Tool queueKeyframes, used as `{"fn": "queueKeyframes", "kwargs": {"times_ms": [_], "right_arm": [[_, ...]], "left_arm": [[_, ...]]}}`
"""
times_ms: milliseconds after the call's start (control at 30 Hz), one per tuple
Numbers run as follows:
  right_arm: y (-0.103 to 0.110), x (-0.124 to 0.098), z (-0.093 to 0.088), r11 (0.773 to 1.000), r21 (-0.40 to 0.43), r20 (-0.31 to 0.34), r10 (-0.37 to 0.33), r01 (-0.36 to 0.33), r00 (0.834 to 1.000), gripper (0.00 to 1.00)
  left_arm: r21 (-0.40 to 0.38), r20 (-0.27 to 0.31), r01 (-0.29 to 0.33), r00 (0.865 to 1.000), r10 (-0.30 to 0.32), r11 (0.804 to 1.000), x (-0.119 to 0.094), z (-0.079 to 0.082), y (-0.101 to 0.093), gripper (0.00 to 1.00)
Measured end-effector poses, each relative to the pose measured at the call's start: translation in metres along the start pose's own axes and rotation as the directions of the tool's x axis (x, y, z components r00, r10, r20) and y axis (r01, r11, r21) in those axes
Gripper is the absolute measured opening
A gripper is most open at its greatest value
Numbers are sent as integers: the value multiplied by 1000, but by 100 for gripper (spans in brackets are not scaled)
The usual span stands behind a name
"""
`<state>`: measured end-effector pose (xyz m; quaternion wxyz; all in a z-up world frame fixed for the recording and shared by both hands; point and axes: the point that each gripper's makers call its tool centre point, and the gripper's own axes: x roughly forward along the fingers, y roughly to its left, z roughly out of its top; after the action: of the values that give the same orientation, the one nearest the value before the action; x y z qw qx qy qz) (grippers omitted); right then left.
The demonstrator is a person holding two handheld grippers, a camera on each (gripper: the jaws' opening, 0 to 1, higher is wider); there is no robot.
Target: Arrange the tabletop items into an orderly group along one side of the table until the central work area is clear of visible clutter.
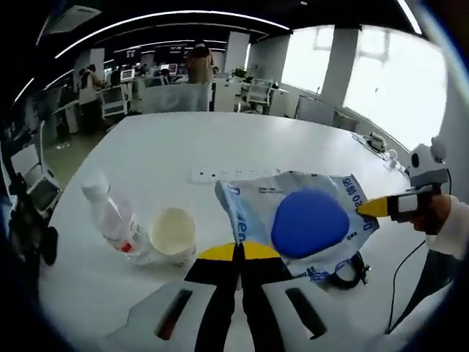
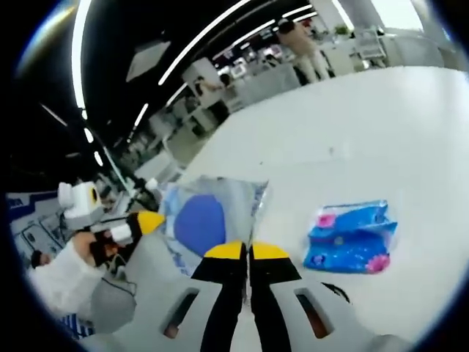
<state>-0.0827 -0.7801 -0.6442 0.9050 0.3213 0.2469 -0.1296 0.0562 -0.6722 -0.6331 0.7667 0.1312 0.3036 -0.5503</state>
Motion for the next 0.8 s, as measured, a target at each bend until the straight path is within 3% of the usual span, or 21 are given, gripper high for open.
{"fn": "queueKeyframes", "kwargs": {"times_ms": [100, 200, 400, 633, 800], "right_arm": [[-4, 7, -1, 1000, -8, -16, -12, 12, 1000, 0], [-5, 17, -5, 995, -89, -43, -42, 38, 998, 0], [-11, 35, -12, 996, -71, -71, -58, 53, 996, 0], [-22, 49, -23, 990, -116, -124, -93, 78, 988, 0], [-31, 60, -24, 986, -134, -151, -115, 94, 982, 0]], "left_arm": [[14, -11, -12, 1000, 12, 1000, 5, -2, 3, 0], [41, -32, -38, 999, 39, 998, 10, -5, 8, 0], [103, -90, -71, 993, 80, 992, 21, -15, 16, 0], [165, -146, -85, 983, 109, 983, 39, -27, 21, 0], [150, -170, -91, 979, 117, 984, 51, -32, 26, 0]]}}
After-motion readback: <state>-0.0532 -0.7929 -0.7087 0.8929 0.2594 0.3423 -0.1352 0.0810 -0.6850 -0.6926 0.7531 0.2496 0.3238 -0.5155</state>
